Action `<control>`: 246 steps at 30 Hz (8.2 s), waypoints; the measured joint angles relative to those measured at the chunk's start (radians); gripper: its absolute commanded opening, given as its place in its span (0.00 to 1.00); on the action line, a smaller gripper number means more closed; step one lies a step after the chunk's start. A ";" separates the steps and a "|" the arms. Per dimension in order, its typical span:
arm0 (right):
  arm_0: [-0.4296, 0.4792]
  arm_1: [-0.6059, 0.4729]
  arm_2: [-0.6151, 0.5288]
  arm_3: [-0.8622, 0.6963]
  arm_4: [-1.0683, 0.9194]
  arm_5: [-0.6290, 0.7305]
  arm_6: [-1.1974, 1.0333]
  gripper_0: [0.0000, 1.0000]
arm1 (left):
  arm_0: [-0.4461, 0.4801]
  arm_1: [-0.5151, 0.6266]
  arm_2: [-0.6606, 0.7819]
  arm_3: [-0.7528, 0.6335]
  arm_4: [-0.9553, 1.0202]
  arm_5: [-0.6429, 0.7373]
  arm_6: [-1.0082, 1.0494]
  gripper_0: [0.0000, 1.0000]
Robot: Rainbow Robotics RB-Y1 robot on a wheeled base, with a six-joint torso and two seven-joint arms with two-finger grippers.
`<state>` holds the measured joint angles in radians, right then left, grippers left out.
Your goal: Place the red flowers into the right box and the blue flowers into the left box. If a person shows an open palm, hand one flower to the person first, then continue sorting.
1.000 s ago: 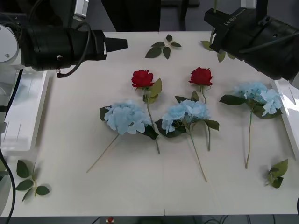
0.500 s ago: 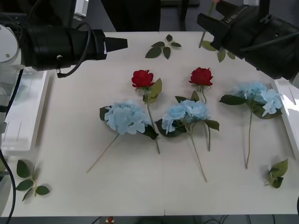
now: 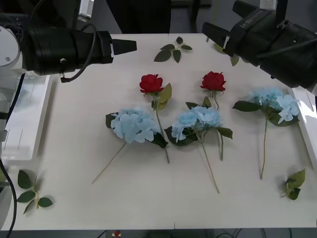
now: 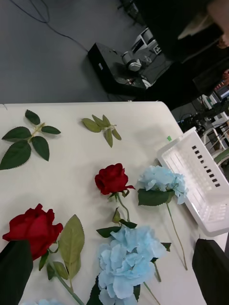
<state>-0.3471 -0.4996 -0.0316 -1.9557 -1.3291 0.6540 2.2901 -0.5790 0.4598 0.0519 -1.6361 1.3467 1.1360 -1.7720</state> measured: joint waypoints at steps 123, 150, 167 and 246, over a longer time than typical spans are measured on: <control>0.110 -0.109 -0.060 0.152 0.642 0.776 -0.797 0.00 | 0.077 0.209 0.344 0.042 -1.061 0.194 0.129 0.00; 0.043 0.052 -0.113 0.014 -0.374 0.654 -0.574 0.00 | 0.119 0.221 0.398 0.440 -0.979 -0.204 0.036 0.64; -0.003 0.088 -0.096 -0.034 -0.423 0.642 -0.476 0.00 | 0.119 0.223 0.399 -0.090 -0.546 0.263 0.035 1.00; -0.003 0.088 -0.096 -0.034 -0.423 0.642 -0.468 1.00 | 0.302 0.002 -0.569 -0.182 0.789 -0.485 -0.893 0.00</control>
<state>-0.3503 -0.4112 -0.1277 -1.9895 -1.7523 1.2958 1.8223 -0.2765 0.4617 -0.5167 -1.8184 2.1359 0.6513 -2.6649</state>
